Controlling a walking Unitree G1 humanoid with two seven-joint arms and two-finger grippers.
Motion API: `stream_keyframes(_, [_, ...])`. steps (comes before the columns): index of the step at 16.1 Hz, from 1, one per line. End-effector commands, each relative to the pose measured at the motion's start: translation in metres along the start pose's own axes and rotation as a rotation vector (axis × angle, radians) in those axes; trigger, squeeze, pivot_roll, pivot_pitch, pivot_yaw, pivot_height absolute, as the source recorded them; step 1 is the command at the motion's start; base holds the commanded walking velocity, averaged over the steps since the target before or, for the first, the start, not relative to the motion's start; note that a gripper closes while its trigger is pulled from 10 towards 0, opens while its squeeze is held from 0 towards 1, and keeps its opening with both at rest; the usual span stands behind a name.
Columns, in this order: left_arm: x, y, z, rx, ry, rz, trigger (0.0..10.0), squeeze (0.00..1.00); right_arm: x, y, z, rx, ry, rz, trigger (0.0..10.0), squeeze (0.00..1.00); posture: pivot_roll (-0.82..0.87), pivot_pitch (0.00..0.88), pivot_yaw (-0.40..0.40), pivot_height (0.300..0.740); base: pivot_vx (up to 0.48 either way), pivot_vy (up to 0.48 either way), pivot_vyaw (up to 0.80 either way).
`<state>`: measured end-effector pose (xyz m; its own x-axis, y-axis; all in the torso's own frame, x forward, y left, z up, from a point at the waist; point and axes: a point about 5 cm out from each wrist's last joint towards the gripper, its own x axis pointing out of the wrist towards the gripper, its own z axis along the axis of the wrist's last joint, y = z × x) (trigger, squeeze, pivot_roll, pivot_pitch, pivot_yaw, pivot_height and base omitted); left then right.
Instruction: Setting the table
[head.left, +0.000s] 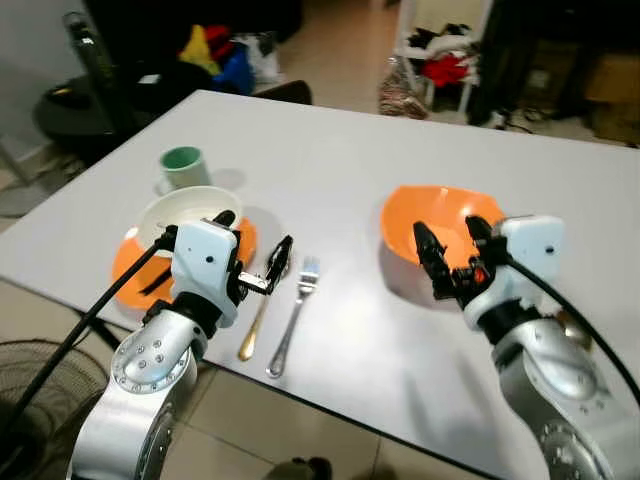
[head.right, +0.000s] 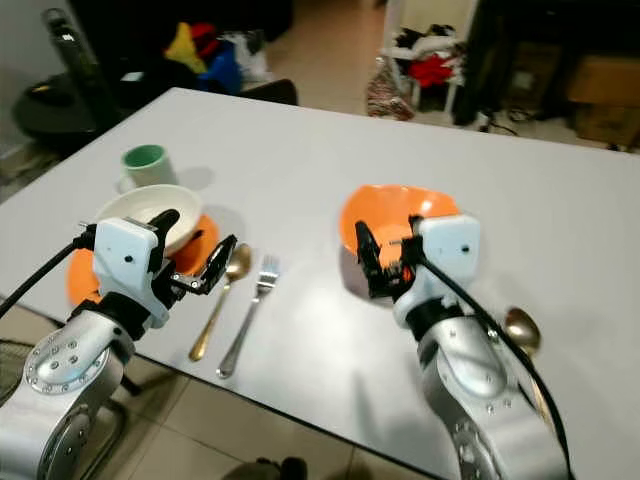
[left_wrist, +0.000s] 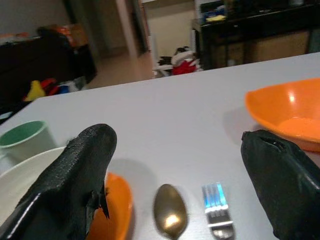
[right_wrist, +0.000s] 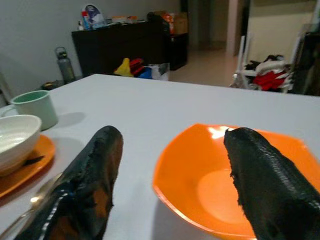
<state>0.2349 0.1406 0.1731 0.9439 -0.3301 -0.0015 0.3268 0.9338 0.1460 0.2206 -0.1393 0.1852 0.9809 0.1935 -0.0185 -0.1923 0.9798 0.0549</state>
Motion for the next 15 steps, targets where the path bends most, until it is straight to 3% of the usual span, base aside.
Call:
stream_keyframes(1, [-0.0002, 0.0007, 0.0041, 0.017, -0.014, 0.019, 10.0, 0.0, -0.002, 0.0005, 0.0024, 0.015, -0.032, 0.015, 10.0, 1.0, 0.05, 0.0, 0.099, 0.74, 0.0, 0.0, 0.8])
stream_keyframes(13, [-0.003, -0.0025, 0.0037, 0.013, -0.012, 0.027, 10.0, 0.0, -0.0001, 0.0081, -0.0048, 0.035, -0.031, 0.094, 10.0, 1.0, 0.07, 0.0, 0.084, 0.74, 0.0, 0.0, 0.8])
stream_keyframes(15, [-0.0041, -0.0027, 0.0036, 0.009, -0.01, 0.024, 10.0, 0.0, -0.0006, 0.0088, -0.0069, 0.04, -0.027, 0.103, 10.0, 1.0, 0.07, 0.0, 0.083, 0.74, 0.0, 0.264, 0.8])
